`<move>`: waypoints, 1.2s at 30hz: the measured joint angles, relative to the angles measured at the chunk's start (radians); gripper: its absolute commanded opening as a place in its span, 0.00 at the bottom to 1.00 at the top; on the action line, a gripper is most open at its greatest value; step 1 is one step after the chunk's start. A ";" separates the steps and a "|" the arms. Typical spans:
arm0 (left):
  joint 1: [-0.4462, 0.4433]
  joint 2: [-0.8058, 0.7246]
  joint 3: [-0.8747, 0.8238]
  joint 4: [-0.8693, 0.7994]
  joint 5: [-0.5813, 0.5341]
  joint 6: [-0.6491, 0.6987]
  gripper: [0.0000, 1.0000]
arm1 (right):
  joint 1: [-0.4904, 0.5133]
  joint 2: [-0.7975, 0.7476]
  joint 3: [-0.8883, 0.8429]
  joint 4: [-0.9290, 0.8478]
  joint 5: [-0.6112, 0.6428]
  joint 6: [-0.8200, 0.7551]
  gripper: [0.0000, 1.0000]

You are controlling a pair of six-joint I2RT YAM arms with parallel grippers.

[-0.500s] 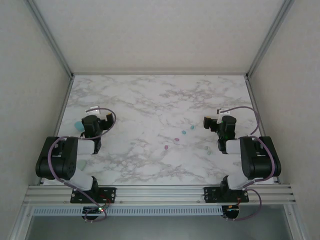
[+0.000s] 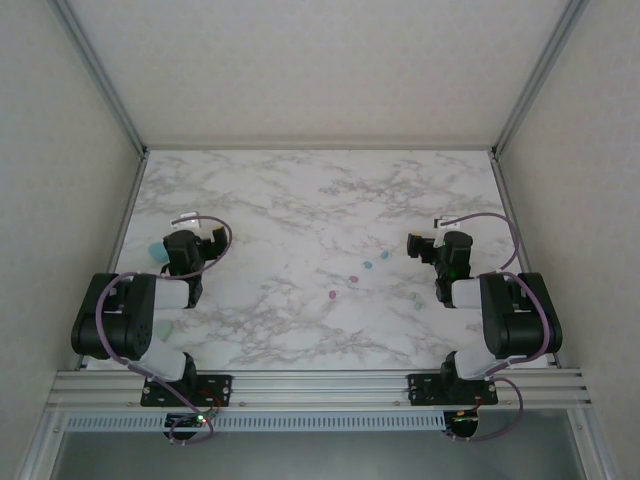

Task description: Insert the wireless bluetooth earbuds into the charging case

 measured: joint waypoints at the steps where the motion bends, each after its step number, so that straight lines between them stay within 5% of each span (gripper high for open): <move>1: 0.000 0.000 0.000 0.000 0.000 0.000 1.00 | 0.000 0.000 0.000 0.000 0.000 0.000 0.99; 11: 0.000 -0.030 0.029 -0.091 -0.004 -0.008 1.00 | -0.007 -0.004 0.007 -0.019 -0.011 0.002 0.99; 20: 0.054 -0.206 0.418 -0.732 -0.100 -0.246 1.00 | -0.007 -0.159 0.369 -0.597 -0.061 0.113 0.98; 26: 0.066 -0.126 0.593 -1.094 -0.217 -0.370 1.00 | -0.005 -0.230 0.457 -0.875 -0.170 0.230 0.99; 30: 0.097 -0.050 0.610 -1.273 -0.280 -0.464 0.89 | -0.001 -0.265 0.457 -1.031 -0.195 0.274 0.99; 36: 0.138 0.087 0.708 -1.439 -0.357 -0.578 0.86 | 0.000 -0.344 0.452 -1.148 -0.195 0.293 0.99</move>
